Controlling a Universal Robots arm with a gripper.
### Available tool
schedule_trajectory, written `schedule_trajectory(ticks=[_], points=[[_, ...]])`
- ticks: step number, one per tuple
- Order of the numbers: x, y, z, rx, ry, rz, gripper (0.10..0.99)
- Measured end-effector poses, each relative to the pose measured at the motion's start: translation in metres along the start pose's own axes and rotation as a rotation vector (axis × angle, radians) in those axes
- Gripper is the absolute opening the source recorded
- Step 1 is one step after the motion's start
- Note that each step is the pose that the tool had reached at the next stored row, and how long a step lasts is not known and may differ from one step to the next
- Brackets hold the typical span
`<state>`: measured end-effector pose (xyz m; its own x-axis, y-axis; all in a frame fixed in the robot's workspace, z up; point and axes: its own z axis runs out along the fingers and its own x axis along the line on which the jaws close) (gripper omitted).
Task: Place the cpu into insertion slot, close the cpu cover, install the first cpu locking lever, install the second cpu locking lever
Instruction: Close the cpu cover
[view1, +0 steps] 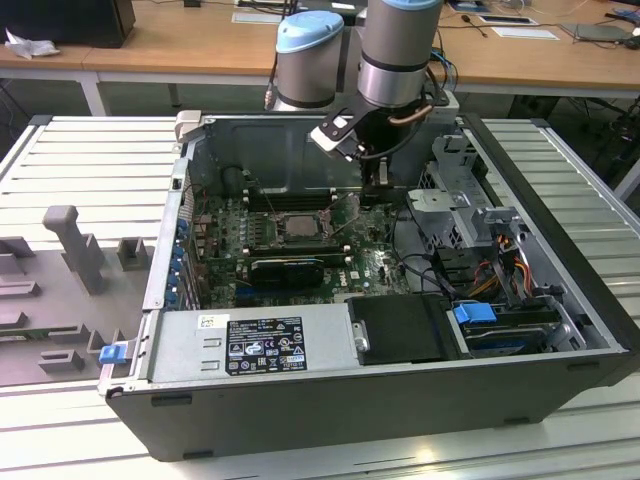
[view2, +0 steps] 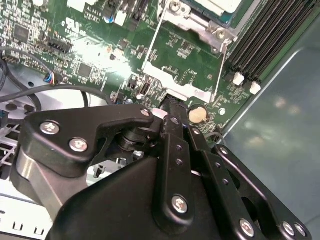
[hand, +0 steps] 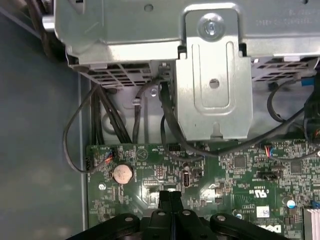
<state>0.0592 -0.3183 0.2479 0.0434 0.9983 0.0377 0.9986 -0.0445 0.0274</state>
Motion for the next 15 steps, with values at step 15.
schedule_trajectory(ticks=[15], points=[[-0.0006,-0.0129,-0.0004,0.0,0.0,0.0,0.106]])
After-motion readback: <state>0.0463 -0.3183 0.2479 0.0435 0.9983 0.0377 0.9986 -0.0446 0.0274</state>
